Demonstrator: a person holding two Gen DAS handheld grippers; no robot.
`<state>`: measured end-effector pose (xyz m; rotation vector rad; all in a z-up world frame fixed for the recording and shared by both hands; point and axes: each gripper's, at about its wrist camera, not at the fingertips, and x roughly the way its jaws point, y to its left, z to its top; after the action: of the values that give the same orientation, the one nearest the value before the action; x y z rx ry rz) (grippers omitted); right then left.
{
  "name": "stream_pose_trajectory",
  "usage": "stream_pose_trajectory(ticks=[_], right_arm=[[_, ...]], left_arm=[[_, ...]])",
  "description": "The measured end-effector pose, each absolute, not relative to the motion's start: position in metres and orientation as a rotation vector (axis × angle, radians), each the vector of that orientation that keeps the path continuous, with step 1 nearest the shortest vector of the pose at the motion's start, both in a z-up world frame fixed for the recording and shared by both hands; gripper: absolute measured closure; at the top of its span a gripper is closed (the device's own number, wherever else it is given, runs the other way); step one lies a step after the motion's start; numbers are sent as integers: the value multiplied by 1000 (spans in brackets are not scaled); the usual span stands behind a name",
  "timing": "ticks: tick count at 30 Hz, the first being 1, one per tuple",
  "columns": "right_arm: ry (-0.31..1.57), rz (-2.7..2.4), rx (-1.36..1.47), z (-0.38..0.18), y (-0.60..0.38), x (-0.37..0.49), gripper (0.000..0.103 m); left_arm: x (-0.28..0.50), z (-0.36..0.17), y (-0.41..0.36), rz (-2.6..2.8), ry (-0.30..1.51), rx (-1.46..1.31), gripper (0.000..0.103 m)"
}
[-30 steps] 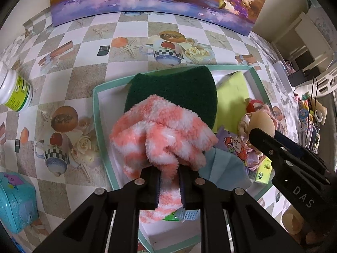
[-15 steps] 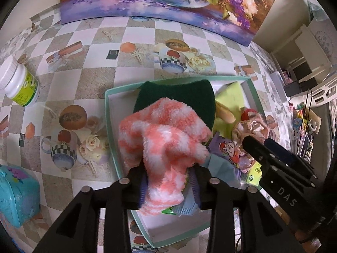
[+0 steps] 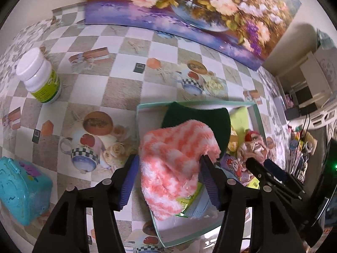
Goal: Organize soft objects
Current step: 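Open both grippers to release the towel and bun into the tray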
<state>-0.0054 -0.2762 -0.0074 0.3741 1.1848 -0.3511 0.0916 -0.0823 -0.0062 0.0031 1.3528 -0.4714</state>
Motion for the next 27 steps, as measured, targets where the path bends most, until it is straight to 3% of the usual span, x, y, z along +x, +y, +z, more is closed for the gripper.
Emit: stream_pose_trajectory(ticks=[16, 27], right_arm=[[1188, -344, 366, -8, -273, -5, 38], [1200, -339, 361, -10, -272, -4, 38]], left_arm=[[99, 8, -66, -434, 1296, -82, 41], [107, -14, -59, -360, 1348, -58, 41]])
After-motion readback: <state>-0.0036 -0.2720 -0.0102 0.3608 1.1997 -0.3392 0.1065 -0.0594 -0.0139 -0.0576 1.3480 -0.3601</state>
